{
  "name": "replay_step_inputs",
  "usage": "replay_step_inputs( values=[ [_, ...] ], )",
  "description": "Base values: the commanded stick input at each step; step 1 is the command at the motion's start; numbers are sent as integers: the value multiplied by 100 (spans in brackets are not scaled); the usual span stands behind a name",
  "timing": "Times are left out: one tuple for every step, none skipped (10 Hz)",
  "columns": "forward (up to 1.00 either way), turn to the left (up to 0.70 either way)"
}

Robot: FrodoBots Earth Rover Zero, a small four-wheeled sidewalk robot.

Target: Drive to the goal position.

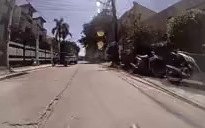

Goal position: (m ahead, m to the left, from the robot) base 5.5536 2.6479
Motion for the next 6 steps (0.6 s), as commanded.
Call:
replay_step_inputs(
  values=[
    [85, 24],
    [85, 27],
    [85, 6],
    [85, 0],
    [85, 0],
    [85, 0]
  ],
)
